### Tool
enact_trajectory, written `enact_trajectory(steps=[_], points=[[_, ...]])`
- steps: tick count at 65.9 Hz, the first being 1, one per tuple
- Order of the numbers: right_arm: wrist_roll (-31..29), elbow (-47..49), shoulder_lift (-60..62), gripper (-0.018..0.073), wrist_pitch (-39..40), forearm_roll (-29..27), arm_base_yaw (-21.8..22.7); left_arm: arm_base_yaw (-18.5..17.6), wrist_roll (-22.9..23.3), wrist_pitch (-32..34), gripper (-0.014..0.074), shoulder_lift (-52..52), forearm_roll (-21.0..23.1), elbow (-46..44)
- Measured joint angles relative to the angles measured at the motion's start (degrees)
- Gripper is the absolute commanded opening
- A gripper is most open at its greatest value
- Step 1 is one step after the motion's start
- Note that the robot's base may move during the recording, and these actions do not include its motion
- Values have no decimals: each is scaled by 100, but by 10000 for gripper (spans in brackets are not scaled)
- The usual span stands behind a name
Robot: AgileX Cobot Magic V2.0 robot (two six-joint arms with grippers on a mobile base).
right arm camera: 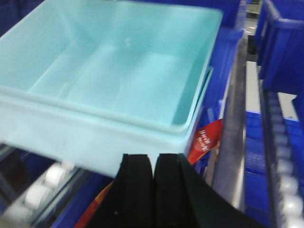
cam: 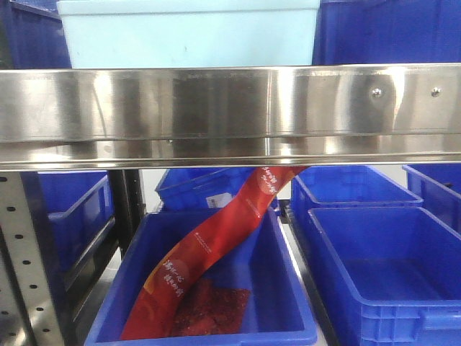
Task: Move two blue bins to right shelf middle
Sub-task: 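Pull both open grippers back from the light-blue bin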
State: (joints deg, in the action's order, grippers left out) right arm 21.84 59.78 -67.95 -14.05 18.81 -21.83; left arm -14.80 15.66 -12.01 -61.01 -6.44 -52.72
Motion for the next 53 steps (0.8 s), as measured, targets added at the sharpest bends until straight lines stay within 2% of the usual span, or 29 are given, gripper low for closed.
enact_trajectory(steps=[10,17,24,39,53], points=[[0,-1259,587,-165,437,39,0,0,0,1081,-111,504,0,1088],[0,-1841,1118,-165,418,39,0,0,0,1451,-111,1001,-10,1706],[0,-2168,1716,-165,348,29,0,0,0,1474,-111,1614,-10,2046],[0,-2225,2705,-165,220,17,0,0,0,1022,-111,2648,-20,2142],[0,-2225,3231,-165,393,17,0,0,0,969,-111,3040,-20,2150]])
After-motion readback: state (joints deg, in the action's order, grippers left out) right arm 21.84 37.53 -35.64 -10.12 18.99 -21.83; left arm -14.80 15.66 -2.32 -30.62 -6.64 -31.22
